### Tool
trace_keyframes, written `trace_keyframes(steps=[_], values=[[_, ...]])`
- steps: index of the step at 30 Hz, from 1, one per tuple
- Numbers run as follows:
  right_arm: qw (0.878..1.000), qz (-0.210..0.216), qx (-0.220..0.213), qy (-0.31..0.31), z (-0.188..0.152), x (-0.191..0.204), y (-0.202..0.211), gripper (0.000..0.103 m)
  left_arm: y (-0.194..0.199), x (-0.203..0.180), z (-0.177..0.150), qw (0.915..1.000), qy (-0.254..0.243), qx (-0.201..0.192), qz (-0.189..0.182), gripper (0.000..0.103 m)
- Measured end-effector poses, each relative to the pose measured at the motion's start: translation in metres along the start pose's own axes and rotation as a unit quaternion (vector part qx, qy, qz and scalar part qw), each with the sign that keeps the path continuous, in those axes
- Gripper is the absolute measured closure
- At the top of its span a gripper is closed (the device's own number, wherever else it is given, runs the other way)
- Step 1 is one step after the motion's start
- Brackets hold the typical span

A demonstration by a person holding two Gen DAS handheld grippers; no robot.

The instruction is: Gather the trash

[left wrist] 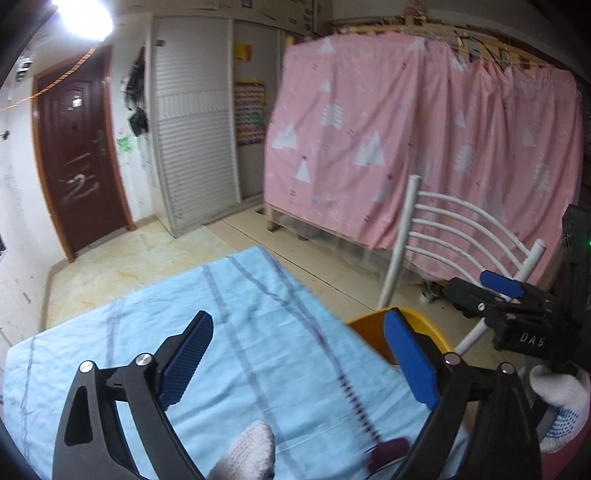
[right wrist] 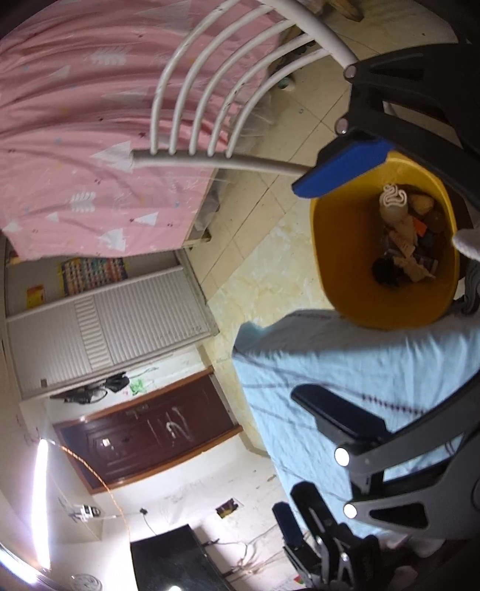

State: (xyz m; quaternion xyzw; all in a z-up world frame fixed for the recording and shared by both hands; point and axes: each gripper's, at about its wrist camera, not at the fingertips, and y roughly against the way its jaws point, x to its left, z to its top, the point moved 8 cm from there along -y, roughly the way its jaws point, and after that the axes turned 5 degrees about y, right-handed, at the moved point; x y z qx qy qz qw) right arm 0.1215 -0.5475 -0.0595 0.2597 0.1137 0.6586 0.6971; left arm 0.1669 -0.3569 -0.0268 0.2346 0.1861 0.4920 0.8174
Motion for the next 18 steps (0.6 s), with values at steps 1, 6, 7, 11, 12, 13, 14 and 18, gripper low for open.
trace_keyframes(steps=[1, 6, 7, 11, 12, 13, 14, 18], values=[[1.0, 0.003, -0.005, 0.004, 0.001, 0.009, 0.002, 0.006, 0.008, 0.012, -0.003, 0.9999, 0.003, -0.01, 0.01, 0.015], [0.999, 0.018, -0.008, 0.034, -0.001, 0.05, 0.004, 0.006, 0.036, 0.057, -0.015, 0.9983, 0.021, -0.028, 0.047, 0.013], [0.999, 0.022, -0.006, 0.039, -0.003, 0.059, 0.003, 0.006, 0.042, 0.068, -0.018, 0.9977, 0.029, -0.031, 0.053, 0.013], [0.997, 0.036, -0.001, 0.062, -0.009, 0.091, 0.001, 0.006, 0.065, 0.109, -0.031, 0.9947, 0.056, -0.041, 0.075, 0.012], [0.997, 0.04, 0.0, 0.07, -0.011, 0.102, 0.001, 0.006, 0.071, 0.117, -0.034, 0.9939, 0.059, -0.044, 0.082, 0.012], [0.996, 0.043, 0.0, 0.074, -0.013, 0.109, 0.003, 0.006, 0.076, 0.122, -0.037, 0.9931, 0.062, -0.047, 0.088, 0.012], [0.996, 0.047, 0.001, 0.077, -0.015, 0.115, 0.004, 0.006, 0.083, 0.131, -0.041, 0.9919, 0.067, -0.051, 0.095, 0.012], [0.994, 0.062, -0.003, 0.095, -0.022, 0.144, 0.008, 0.006, 0.105, 0.157, -0.054, 0.9885, 0.085, -0.061, 0.109, 0.011]])
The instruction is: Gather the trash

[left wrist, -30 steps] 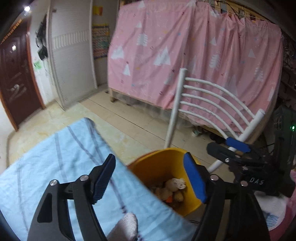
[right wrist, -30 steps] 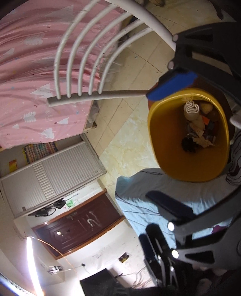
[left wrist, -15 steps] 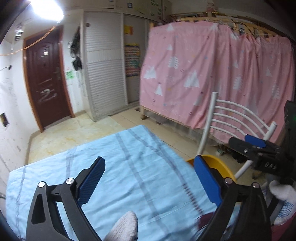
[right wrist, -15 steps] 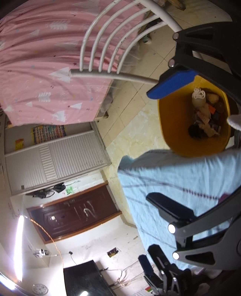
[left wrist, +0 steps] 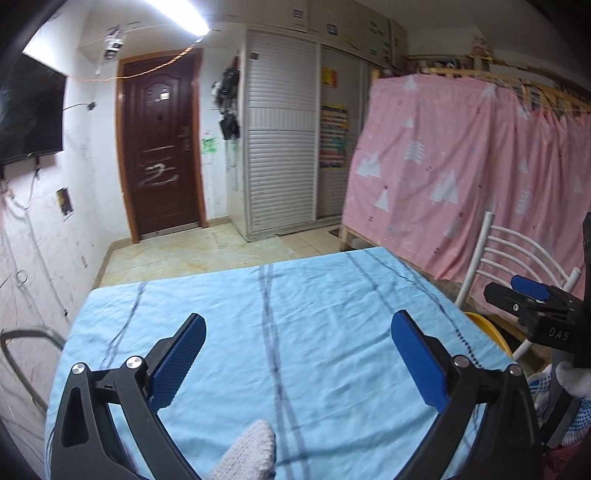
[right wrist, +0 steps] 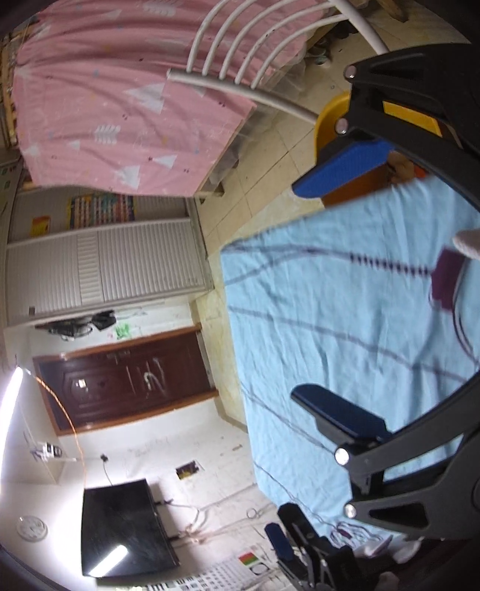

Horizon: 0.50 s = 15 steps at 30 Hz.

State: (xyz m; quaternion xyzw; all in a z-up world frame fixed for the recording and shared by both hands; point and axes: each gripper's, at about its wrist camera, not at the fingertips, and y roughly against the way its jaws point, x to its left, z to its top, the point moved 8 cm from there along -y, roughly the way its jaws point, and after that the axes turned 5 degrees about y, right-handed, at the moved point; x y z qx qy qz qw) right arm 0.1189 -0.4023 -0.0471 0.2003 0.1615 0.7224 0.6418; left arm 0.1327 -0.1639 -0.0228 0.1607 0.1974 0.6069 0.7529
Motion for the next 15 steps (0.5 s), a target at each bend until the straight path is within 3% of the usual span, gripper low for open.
trace_keyframes(steps=[7, 15], values=[[0.999, 0.024, -0.008, 0.027, -0.003, 0.043, 0.003, 0.006, 0.023, 0.041, -0.015, 0.9995, 0.021, -0.007, 0.024, 0.011], [0.998, 0.044, -0.013, 0.052, -0.001, 0.072, 0.006, 0.006, 0.039, 0.063, -0.019, 0.9986, 0.036, -0.015, 0.036, 0.011]])
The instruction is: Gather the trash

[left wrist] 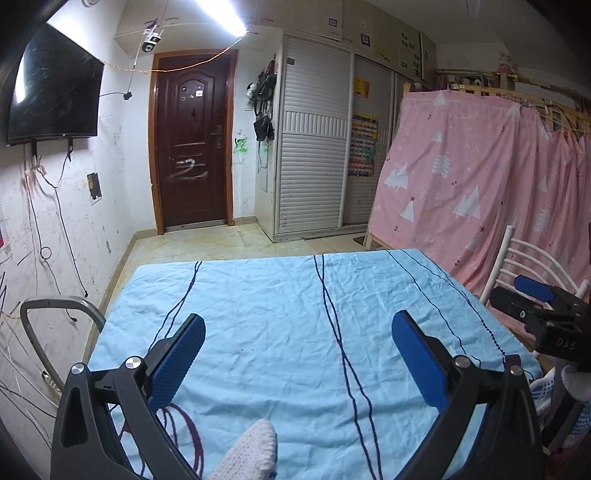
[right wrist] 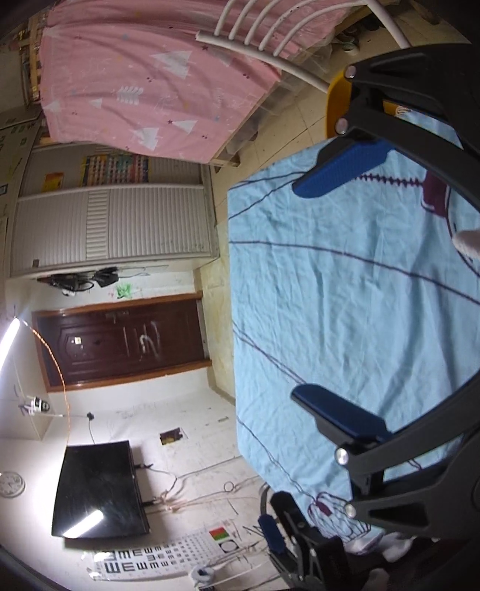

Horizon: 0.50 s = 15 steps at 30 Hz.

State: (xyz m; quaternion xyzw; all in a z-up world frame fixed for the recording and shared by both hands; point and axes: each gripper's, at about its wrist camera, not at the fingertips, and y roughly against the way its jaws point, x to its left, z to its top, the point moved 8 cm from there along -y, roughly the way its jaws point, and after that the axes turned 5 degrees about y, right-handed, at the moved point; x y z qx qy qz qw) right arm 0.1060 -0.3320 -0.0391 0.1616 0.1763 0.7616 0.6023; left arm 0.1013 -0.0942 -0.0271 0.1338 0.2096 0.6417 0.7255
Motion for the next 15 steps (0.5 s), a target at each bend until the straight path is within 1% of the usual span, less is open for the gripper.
trace_keyframes(steps=[6, 15], values=[[1.0, 0.004, -0.001, 0.011, 0.004, 0.011, -0.001, 0.006, 0.003, 0.007, 0.0, 1.0, 0.006, -0.003, 0.005, 0.011], [1.0, 0.005, -0.002, 0.014, 0.006, 0.012, -0.003, 0.006, 0.003, 0.011, -0.001, 0.9999, 0.009, -0.004, 0.007, 0.011]])
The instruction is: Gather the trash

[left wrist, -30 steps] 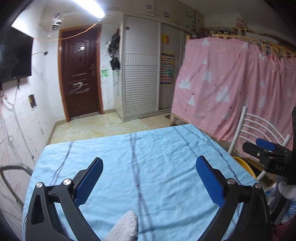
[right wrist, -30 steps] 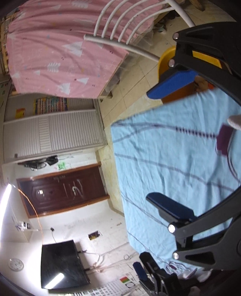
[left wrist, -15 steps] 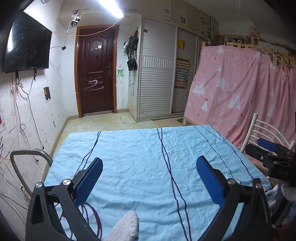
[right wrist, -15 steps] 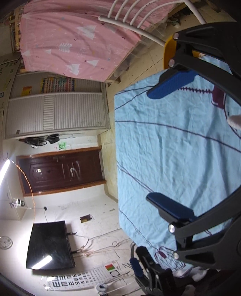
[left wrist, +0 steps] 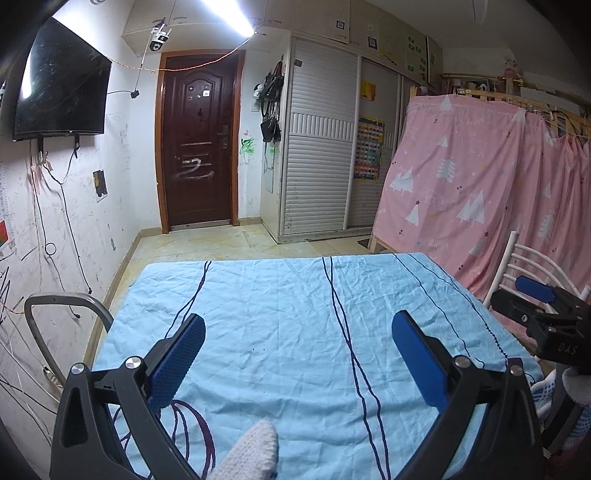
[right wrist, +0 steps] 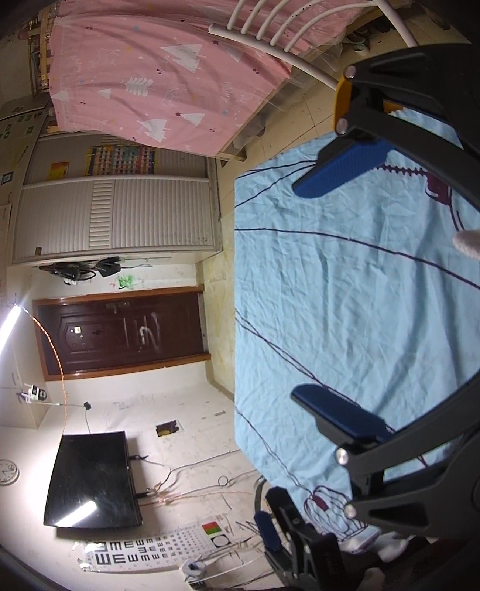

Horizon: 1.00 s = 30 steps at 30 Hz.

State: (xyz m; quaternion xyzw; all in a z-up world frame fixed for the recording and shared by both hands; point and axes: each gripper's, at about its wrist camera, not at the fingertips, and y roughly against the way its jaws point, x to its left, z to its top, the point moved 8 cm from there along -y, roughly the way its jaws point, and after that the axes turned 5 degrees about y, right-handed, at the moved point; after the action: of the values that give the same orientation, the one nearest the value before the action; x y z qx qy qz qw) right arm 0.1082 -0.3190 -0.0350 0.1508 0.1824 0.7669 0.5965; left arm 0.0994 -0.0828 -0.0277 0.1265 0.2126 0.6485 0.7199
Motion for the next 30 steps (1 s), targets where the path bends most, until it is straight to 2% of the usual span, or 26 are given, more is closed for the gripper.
trace_keyframes(steps=[30], values=[[1.0, 0.0, -0.001, 0.001, 0.0024, 0.0001, -0.0012, 0.006, -0.001, 0.0012, 0.0021, 1.0, 0.005, 0.003, 0.003, 0.011]])
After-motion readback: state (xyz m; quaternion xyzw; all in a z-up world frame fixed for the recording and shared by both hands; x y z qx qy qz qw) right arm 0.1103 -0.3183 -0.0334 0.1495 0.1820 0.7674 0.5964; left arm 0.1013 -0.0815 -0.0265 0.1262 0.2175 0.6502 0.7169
